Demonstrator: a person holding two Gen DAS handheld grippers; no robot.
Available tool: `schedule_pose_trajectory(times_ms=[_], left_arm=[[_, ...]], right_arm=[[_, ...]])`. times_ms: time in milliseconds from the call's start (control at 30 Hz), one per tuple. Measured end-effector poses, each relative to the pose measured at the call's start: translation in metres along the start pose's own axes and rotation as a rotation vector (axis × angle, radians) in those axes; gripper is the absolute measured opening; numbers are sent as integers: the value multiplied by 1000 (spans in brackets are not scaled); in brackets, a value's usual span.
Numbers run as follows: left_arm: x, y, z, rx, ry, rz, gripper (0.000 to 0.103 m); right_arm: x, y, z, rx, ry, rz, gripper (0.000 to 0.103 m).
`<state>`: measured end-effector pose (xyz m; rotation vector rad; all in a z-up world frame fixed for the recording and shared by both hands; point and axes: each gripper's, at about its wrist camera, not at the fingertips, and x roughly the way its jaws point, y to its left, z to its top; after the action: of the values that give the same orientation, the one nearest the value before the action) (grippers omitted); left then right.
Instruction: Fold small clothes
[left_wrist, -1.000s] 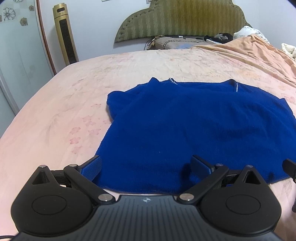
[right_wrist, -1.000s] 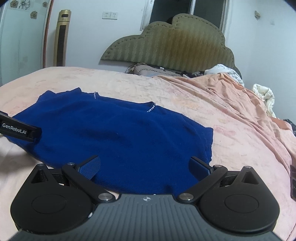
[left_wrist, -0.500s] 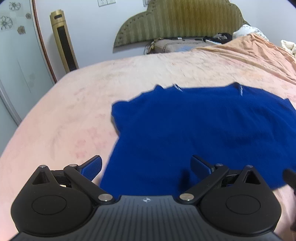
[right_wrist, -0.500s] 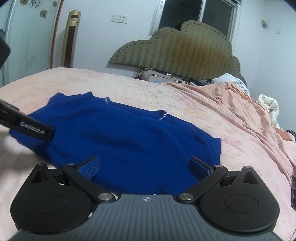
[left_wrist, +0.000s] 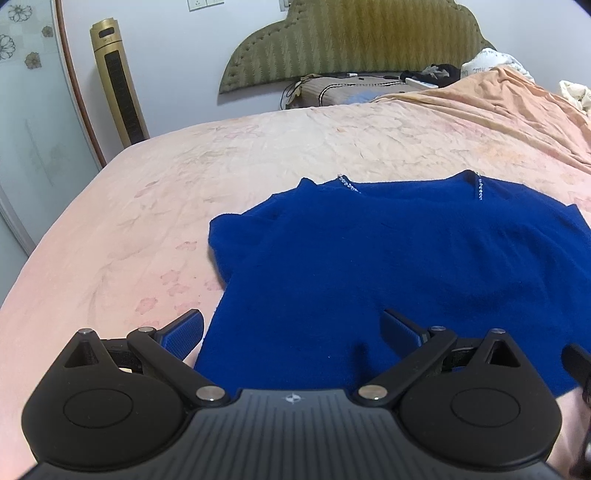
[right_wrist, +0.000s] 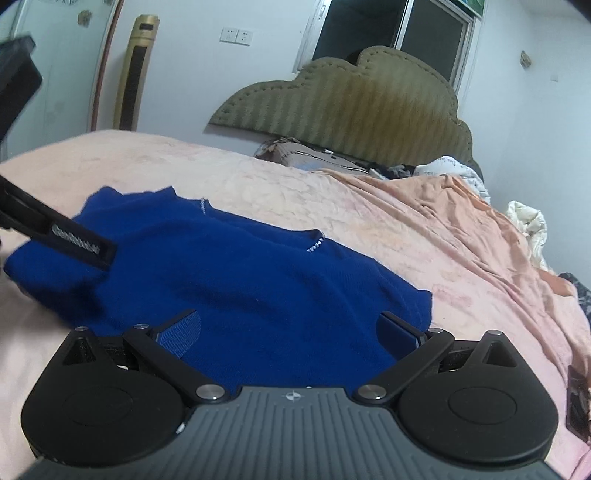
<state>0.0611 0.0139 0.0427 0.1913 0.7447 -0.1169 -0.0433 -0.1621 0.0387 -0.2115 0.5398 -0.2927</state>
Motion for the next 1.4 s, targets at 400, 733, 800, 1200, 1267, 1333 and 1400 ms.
schedule_pose_trajectory(times_ms=[400, 733, 800, 1200, 1267, 1333, 1400], left_arm=[[8, 12, 7, -9, 11, 5, 102], [24, 90, 39, -24, -13, -73, 102], [33, 105, 43, -48, 1, -139, 102], [121, 141, 58, -261, 188, -591, 102], [136, 132, 62, -257, 213, -630, 102], [146, 126, 68, -269, 199, -628, 103], [156, 122, 76, -282, 191, -663, 103]], right_arm=[[-7, 36, 7, -139, -47, 25, 102], [-16, 72, 2, -255, -73, 124, 101], [-15, 84, 0, -281, -61, 151, 98], [-1, 160, -10, -511, -70, 164, 96], [5, 170, -7, -535, -93, 149, 96], [13, 180, -2, -542, -111, 135, 96], [23, 187, 5, -551, -125, 124, 96]])
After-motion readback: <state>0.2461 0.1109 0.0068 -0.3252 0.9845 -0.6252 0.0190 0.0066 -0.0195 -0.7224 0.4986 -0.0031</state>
